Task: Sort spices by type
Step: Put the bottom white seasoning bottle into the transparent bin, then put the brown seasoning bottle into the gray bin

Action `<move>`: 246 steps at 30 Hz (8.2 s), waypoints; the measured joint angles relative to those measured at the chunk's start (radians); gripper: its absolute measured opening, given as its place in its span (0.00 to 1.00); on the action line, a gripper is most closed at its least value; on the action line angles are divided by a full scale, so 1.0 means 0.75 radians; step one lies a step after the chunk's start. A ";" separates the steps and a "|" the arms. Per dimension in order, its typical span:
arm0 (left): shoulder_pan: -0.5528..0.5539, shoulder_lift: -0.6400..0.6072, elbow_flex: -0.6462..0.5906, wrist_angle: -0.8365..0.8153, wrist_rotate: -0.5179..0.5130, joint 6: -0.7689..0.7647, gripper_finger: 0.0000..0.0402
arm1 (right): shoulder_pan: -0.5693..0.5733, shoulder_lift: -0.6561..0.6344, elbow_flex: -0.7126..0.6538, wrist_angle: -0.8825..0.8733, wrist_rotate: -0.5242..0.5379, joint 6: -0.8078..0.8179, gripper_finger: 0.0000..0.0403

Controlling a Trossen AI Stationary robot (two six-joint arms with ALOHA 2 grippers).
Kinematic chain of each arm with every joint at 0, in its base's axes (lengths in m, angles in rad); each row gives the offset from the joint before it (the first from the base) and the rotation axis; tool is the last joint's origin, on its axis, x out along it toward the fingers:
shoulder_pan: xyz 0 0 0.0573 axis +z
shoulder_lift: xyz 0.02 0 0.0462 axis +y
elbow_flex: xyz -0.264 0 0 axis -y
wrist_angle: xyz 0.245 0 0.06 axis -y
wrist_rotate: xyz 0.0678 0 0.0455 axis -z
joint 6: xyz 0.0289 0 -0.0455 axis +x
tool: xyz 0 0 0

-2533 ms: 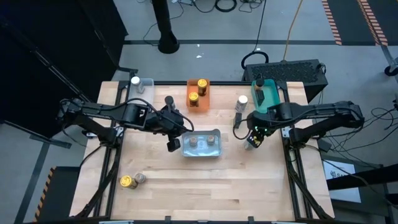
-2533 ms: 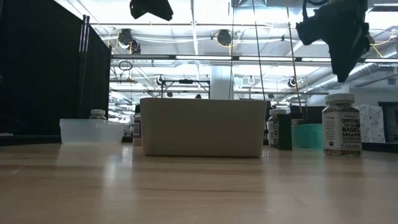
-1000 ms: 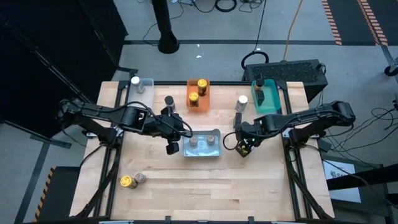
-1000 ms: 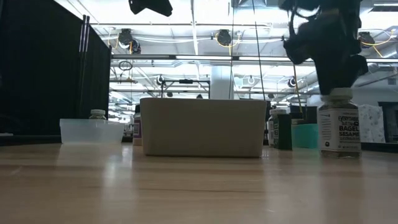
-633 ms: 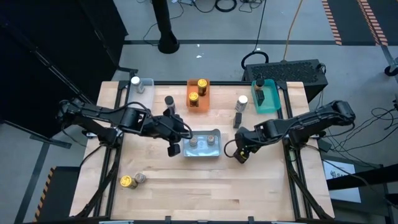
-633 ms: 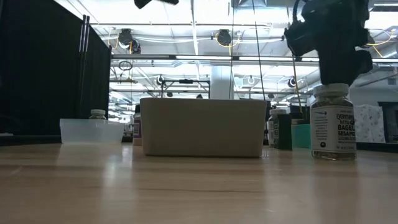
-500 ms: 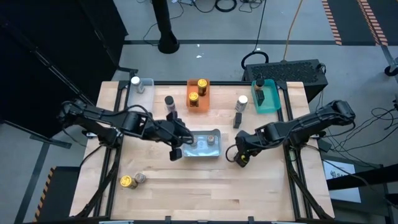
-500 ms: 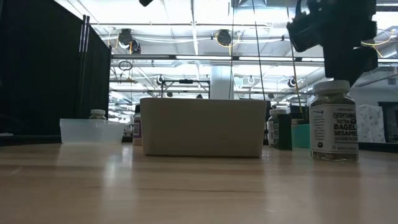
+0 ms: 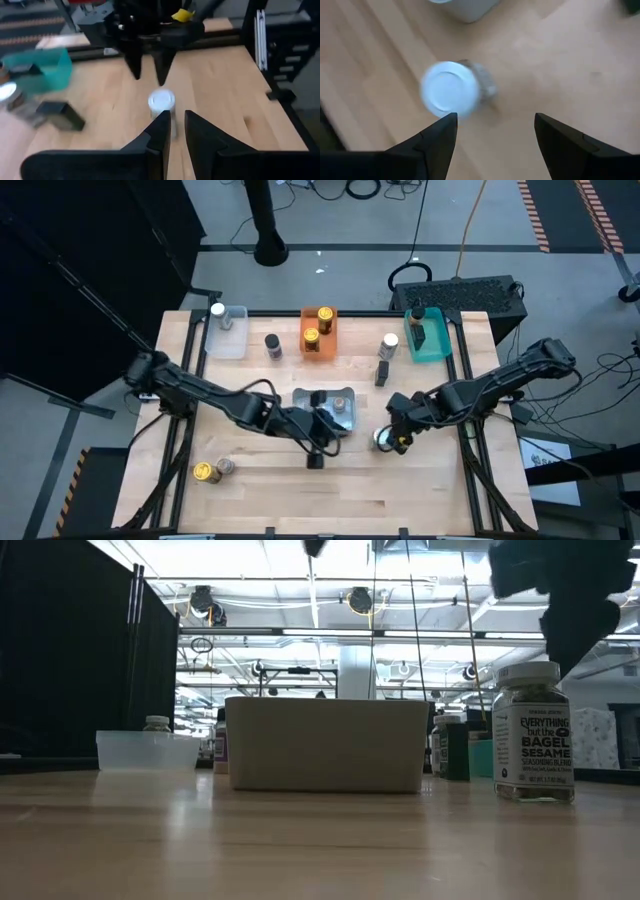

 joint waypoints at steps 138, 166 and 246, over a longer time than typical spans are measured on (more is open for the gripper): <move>0.169 0.773 0.098 1.021 0.210 0.099 0.53 | 0.200 -0.388 0.000 -0.014 0.633 -0.301 0.61; 0.176 -0.229 -0.321 0.265 -0.663 0.108 0.53 | 0.193 -0.389 0.000 -0.085 0.817 -0.217 0.61; 1.341 -0.996 -1.389 0.050 -0.758 -0.528 0.64 | 0.185 -0.384 -0.001 -0.046 1.017 -0.297 0.61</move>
